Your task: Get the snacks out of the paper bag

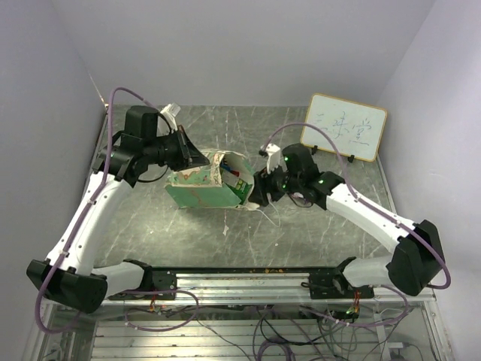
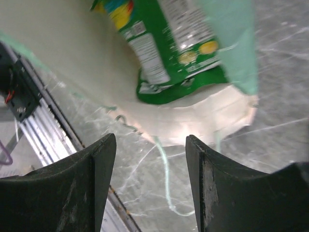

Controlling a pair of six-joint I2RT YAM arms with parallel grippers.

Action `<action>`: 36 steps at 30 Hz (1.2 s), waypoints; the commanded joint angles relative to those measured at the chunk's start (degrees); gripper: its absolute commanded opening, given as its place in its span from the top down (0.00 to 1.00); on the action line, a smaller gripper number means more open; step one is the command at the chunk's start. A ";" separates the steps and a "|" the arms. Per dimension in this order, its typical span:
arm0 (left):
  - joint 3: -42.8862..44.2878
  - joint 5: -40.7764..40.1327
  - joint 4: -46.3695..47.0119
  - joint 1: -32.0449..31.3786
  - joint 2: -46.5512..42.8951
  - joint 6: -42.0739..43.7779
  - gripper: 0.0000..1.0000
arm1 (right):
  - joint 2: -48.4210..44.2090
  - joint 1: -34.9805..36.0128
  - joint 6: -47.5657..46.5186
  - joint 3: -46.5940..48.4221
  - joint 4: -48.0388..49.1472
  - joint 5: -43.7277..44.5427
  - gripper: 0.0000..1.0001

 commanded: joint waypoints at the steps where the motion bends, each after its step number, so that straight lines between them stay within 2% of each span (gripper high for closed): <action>1: 0.21 -6.01 -1.79 -1.74 -3.62 0.04 0.93 | -0.51 3.77 5.25 -1.81 3.57 1.98 0.43; 5: -2.96 -7.91 -2.09 -1.88 -6.44 -1.04 0.93 | -2.76 4.00 15.60 -6.79 8.02 7.28 0.58; 8: -5.93 -7.09 2.25 -1.97 -8.47 -5.09 0.93 | -4.43 4.00 26.03 -11.32 14.50 9.10 0.63; 10: -6.75 -6.85 4.53 -2.04 -8.90 -6.65 0.93 | -4.10 4.01 32.49 -13.83 18.92 9.88 0.63; 13: -6.13 -7.28 5.22 -2.15 -8.10 -6.32 0.93 | -2.17 4.01 35.01 -14.83 24.67 10.71 0.61; 16: -4.50 -8.10 3.55 -2.21 -6.89 -4.87 0.93 | 0.47 4.08 34.56 -11.73 23.98 12.33 0.56; 19: -3.34 -7.70 3.78 -2.24 -6.08 -4.43 0.93 | 1.70 4.02 38.43 -12.50 24.41 15.84 0.53; 36: 0.61 -2.75 2.83 -2.24 -1.85 -2.03 0.93 | 8.49 6.16 49.87 -15.55 33.67 23.70 0.46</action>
